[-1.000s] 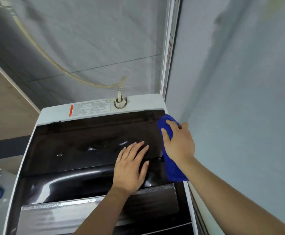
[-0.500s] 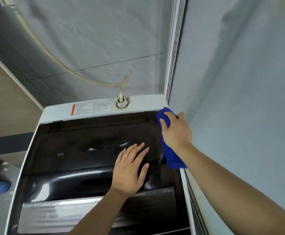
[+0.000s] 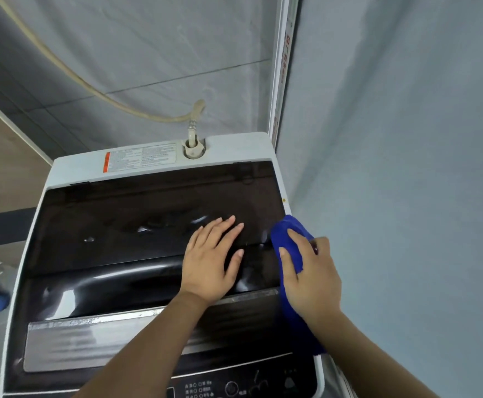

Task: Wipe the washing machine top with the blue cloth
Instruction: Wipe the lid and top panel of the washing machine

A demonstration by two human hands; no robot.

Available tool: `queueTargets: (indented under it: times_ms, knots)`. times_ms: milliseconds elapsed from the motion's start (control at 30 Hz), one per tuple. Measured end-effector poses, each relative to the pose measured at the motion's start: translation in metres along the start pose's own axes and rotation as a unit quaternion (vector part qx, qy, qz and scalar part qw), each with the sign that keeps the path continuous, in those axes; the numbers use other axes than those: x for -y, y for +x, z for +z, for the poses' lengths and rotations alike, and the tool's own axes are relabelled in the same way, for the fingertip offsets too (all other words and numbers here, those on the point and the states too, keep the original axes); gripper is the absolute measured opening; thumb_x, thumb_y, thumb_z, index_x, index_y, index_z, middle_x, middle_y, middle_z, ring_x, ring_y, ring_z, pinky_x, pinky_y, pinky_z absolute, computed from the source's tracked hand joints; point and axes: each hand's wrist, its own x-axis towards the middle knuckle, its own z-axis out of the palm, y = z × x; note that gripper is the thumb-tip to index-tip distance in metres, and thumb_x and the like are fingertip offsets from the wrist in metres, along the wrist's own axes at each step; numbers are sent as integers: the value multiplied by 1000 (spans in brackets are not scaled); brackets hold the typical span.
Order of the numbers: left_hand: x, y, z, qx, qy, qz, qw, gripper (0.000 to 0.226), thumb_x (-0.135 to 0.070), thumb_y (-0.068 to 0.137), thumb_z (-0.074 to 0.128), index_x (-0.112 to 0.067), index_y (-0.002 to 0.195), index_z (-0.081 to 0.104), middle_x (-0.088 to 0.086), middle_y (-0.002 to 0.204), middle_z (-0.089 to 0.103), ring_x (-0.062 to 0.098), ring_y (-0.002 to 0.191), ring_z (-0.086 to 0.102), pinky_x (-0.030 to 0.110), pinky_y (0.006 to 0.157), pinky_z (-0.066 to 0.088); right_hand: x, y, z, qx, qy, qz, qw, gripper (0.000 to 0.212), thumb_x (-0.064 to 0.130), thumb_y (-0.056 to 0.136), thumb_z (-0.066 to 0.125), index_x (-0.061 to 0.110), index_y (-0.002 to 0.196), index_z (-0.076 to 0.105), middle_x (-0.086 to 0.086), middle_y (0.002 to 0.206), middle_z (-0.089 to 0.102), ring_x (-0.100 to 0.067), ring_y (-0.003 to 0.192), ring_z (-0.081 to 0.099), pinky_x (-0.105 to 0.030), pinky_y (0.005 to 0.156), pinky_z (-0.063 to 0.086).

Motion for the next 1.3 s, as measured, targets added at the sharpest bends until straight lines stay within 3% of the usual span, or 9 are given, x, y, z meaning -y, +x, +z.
queueTargets:
  times_ms: [133,267,433,600,867,967,1067,1200,1300]
  knots:
    - [0,0,-1,10,5,-5,1000,46,-39,91,41,-23,134,49,-4,141,46,18,131,37,40,108,28,13,36,2,-16,-13,-7,1000,42,45,94,38,33,134,42,-2,114,43,-19,87,54,-29,69,45]
    - [-1,-1,-2,33,20,-9,999,46,-39,93,37,-24,136,46,-3,143,43,19,134,34,40,110,24,36,84,5,-11,-52,-45,998,44,44,95,35,28,136,40,-9,124,42,-26,100,54,-34,72,50]
    - [-7,-28,-2,39,10,-17,999,49,-35,92,37,-26,140,38,-4,151,31,16,140,21,32,114,9,24,37,3,8,-78,-74,994,46,45,95,35,29,138,38,-8,130,40,-26,106,52,-32,73,48]
    - [-8,-40,-5,23,-3,-49,999,46,-34,91,38,-29,137,44,-4,149,34,16,138,26,32,113,14,21,-1,7,26,-107,-79,991,47,45,94,37,29,138,38,-4,126,44,-19,99,53,-22,63,41]
    - [-11,-40,-8,28,2,-53,998,47,-32,89,40,-28,135,46,-3,148,37,18,137,31,32,112,15,44,65,9,15,-108,-96,989,45,43,96,35,27,138,38,-6,136,39,-23,106,51,-25,66,37]
    - [-11,-41,-7,22,-8,-51,998,47,-31,89,41,-28,135,47,-2,148,37,18,136,31,32,112,16,27,27,5,29,-108,-108,988,43,43,95,39,30,136,42,-4,135,41,-23,108,52,-25,69,39]
    - [-9,-39,-7,17,-7,-50,999,46,-32,89,41,-28,134,48,-2,147,38,18,136,32,32,111,17,13,-11,4,28,-120,-114,986,41,41,92,48,30,131,49,-3,124,50,-23,98,58,-24,62,39]
    - [-9,-37,-7,16,-3,-48,999,47,-32,87,41,-27,133,49,-2,146,40,18,135,32,33,110,18,29,31,7,31,-118,-92,988,41,43,95,41,30,134,44,-3,129,44,-23,104,53,-25,66,38]
    - [-11,-39,-8,21,1,-52,998,47,-32,87,41,-28,133,48,-2,146,39,18,135,32,33,110,18,43,81,6,17,-55,-74,996,41,43,96,38,28,134,44,-5,127,43,-26,103,54,-28,71,39]
